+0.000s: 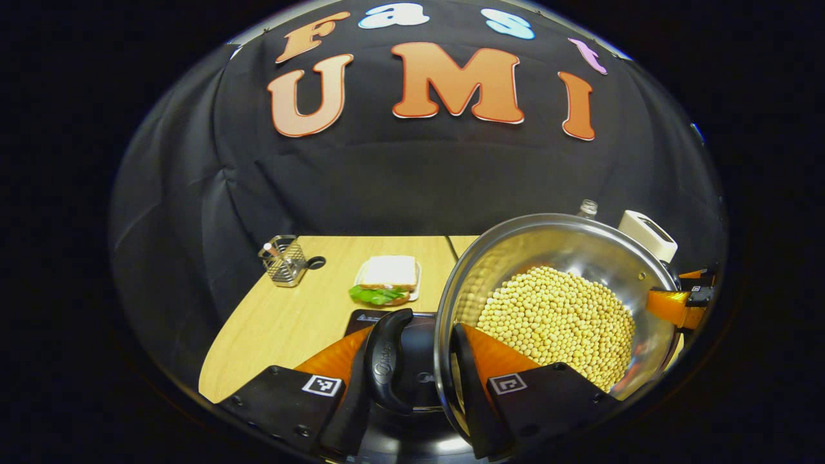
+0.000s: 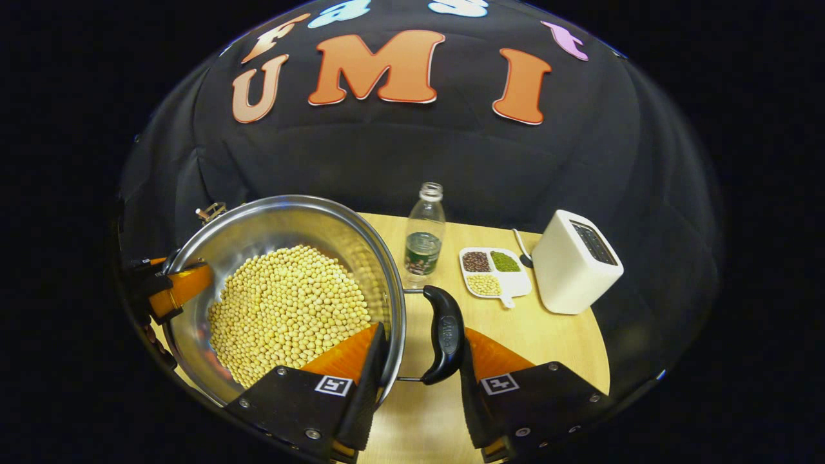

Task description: First push the handle of the pot to place it horizontally, then grasp the pot with both hands and set it on the induction cooktop.

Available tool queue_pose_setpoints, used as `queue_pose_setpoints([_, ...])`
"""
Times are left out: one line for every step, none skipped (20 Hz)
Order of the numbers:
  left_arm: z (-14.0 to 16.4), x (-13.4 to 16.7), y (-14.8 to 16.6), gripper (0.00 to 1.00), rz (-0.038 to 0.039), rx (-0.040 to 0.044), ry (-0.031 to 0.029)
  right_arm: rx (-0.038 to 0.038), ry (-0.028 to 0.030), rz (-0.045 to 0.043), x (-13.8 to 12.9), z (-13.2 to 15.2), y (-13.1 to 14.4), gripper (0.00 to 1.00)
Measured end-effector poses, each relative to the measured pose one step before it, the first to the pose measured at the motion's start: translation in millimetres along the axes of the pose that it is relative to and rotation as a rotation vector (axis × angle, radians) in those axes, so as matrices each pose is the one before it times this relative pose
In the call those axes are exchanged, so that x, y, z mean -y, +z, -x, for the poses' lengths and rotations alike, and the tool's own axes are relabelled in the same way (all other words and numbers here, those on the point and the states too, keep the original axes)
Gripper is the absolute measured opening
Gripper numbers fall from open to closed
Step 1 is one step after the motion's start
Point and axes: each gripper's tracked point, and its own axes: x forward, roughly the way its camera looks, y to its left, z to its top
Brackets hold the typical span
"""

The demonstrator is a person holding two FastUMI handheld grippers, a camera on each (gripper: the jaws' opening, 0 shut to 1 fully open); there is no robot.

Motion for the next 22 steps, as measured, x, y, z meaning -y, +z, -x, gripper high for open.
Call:
queue_pose_setpoints([2.29, -9.99, -0.37, 0.68, 0.00353, 0.00001, 0.01105, -0.00256, 0.01087, 0.00719, -8.12, -1.53, 0.56, 0.58])
queue_pose_setpoints([1.07, -9.29, -0.6, 0.65, -0.00283, -0.00072, 0.01102, 0.00082, 0.00916, 0.00352, -6.67, 0.21, 1.71, 0.53])
queue_pose_setpoints([0.59, -8.01, 0.39, 0.69, -0.0018, -0.00123, 0.00923, -0.00126, 0.00792, 0.00601, -9.21, -1.8, 1.74, 0.58])
queue_pose_setpoints([0.24, -8.97, -1.15, 0.69, 0.00106, -0.00363, 0.00943, -0.00282, 0.00775, 0.00201, -9.83, -1.93, 1.93, 0.53])
queue_pose_setpoints([0.44, -7.85, -1.28, 0.69, 0.00116, -0.00512, 0.00684, -0.00414, 0.00758, 0.00363, -7.77, -0.97, 0.46, 0.58])
queue_pose_setpoints([-0.58, -8.47, -1.14, 0.68, 0.00132, -0.00411, 0.00655, 0.00077, 0.0064, 0.00078, -6.52, -1.2, 1.41, 0.58])
queue_pose_setpoints([0.17, -6.33, -0.94, 0.69, 0.0013, -0.00469, 0.00533, 0.0, 0.00549, 0.00497, -6.29, -0.26, 1.16, 0.58])
queue_pose_setpoints([3.59, 1.77, 1.91, 0.69, 0.00229, -0.00191, 0.00638, 0.00153, 0.00598, 0.00268, -5.3, -2.52, 1.33, 0.58])
queue_pose_setpoints([1.86, 0.39, -0.03, 0.69, 0.00168, -0.00757, 0.00482, -0.00354, 0.00636, 0.00385, -6.22, -1.91, -0.23, 0.53])
queue_pose_setpoints([0.25, 0.93, -1.28, 0.69, -0.00114, -0.00459, 0.00684, -0.00568, 0.00674, -0.00168, -5.05, -3.03, -1.53, 0.53])
queue_pose_setpoints([-0.19, 0.97, -0.06, 0.65, 0.00287, -0.00636, 0.00495, -0.00658, 0.00614, 0.00805, -5.88, -0.91, -0.87, 0.58])
queue_pose_setpoints([1.34, 0.13, -0.22, 0.65, 0.00377, -0.00502, 0.00488, -0.00302, 0.00235, 0.00231, -4.39, -1.54, -0.72, 0.53])
queue_pose_setpoints([-0.51, 0.11, -0.36, 0.69, 0.0036, -0.00511, 0.00229, -0.00171, 0.00277, 0.00584, -4.66, -1.19, -0.57, 0.58])
queue_pose_setpoints([0.83, 0.02, -1.51, 0.69, 0.00287, -0.0057, 0.00157, -0.00385, 0.00028, 0.00027, 2.04, -1.81, -1.54, 0.58])
queue_pose_setpoints([-0.31, 0.36, -0.71, 0.69, 0.0031, -0.00741, -0.00051, -0.00567, 0.00153, 0.00595, -0.21, -0.98, -1.05, 0.58])
queue_pose_setpoints([0.73, -0.31, -0.05, 0.69, 0.00122, -0.00827, -0.00163, -0.00562, 0.0002, -0.00372, -0.49, 0.25, -0.38, 0.58])
queue_pose_setpoints([0.07, -0.14, -0.13, 0.69, 0.00031, -0.0086, -0.00226, -0.00947, 0.00192, 0.0058, -1.94, -0.75, -1.16, 0.58])
queue_pose_setpoints([-1.38, -0.25, 0.04, 0.69, -0.00066, -0.00698, -0.00185, -0.01034, -0.00172, 0.00082, -0.69, -0.73, -2.44, 0.58])
queue_pose_setpoints([-0.84, -0.52, -0.27, 0.65, 0.00163, -0.00979, -0.00163, -0.00067, -0.0035, 0.00388, -1.66, -0.87, 0.86, 0.58])
queue_pose_setpoints([0.69, 0.41, -1.72, 0.69, 0.00211, -0.00094, -0.00173, -0.00118, -0.00353, -0.00247, -1.09, -2.76, -1.65, 0.58])
queue_pose_setpoints([-0.82, 0.22, -0.52, 0.69, 0.00042, -0.00164, -0.00106, -0.0019, -0.00121, 0.00308, -2.86, -2.25, -2.13, 0.58])
queue_pose_setpoints([-0.09, 0.46, -0.76, 0.69, 0.00091, -0.00388, -0.00105, -0.00428, -0.00104, -0.00204, 1.0, -0.24, -1.11, 0.58])
